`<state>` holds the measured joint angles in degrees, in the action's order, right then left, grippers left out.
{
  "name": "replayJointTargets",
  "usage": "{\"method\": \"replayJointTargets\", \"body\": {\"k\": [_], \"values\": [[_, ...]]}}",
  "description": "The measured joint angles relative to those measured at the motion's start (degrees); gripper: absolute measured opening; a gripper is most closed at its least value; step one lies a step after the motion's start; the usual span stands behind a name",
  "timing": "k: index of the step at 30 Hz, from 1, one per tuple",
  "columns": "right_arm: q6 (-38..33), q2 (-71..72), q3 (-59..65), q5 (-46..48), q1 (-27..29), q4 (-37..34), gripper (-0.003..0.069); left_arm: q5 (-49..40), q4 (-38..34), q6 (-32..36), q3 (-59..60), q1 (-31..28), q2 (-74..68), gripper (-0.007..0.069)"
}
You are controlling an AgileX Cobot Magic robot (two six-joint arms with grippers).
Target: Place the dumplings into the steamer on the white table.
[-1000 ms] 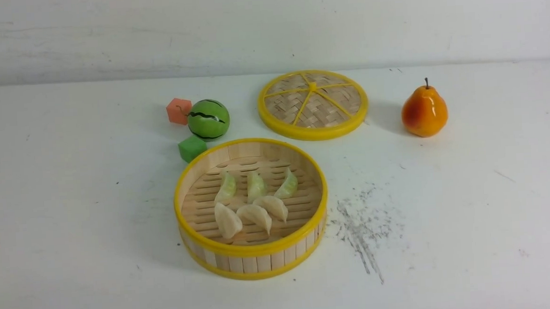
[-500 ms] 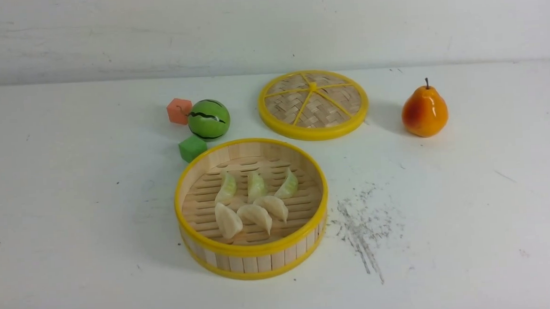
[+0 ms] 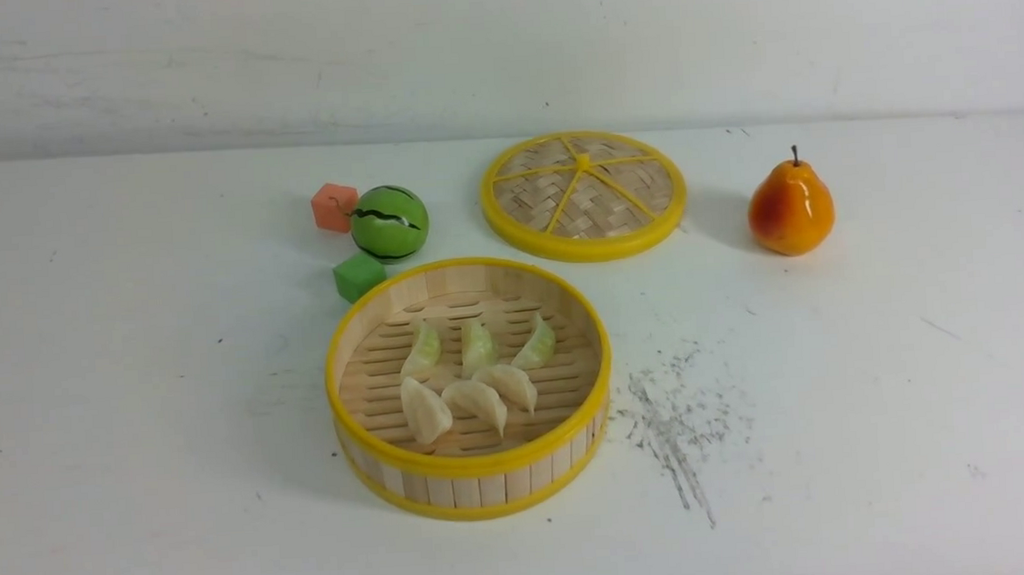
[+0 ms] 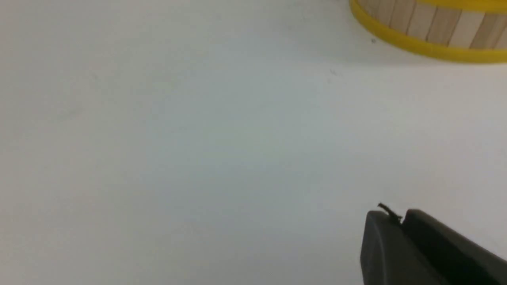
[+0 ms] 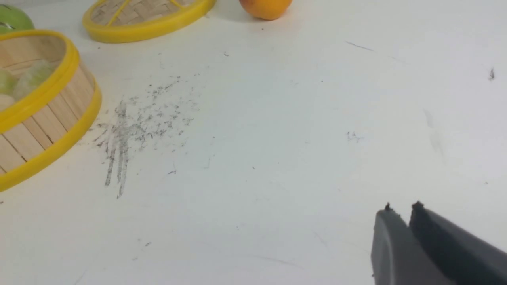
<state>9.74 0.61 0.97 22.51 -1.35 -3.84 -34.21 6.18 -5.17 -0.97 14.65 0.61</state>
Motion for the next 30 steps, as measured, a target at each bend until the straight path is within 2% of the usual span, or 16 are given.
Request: {"method": "replayJointTargets", "body": {"k": [10,12,14,20,23,30], "values": [[0.00,0.00,0.00,0.00,0.00,0.00,0.0082,9.39,-7.30,0.81,2.20,-0.16,0.00,0.0059],[0.00,0.00,0.00,0.00,0.00,0.00,0.0084,11.44,-7.89,0.81,2.34,-1.25,0.00,0.0059],[0.00,0.00,0.00,0.00,0.00,0.00,0.0084,12.83,-8.32,0.75,2.46,-4.68,0.00,0.0059],[0.00,0.00,0.00,0.00,0.00,0.00,0.0089,12.96,-8.75,-4.16,2.58,-10.89,0.00,0.0043],[0.00,0.00,0.00,0.00,0.00,0.00,0.0094,12.60,-8.85,-5.87,2.58,-11.03,0.00,-0.0009],[0.00,0.00,0.00,0.00,0.00,0.00,0.0101,12.20,-8.95,-6.70,2.58,-11.03,0.00,-0.0014]]}}
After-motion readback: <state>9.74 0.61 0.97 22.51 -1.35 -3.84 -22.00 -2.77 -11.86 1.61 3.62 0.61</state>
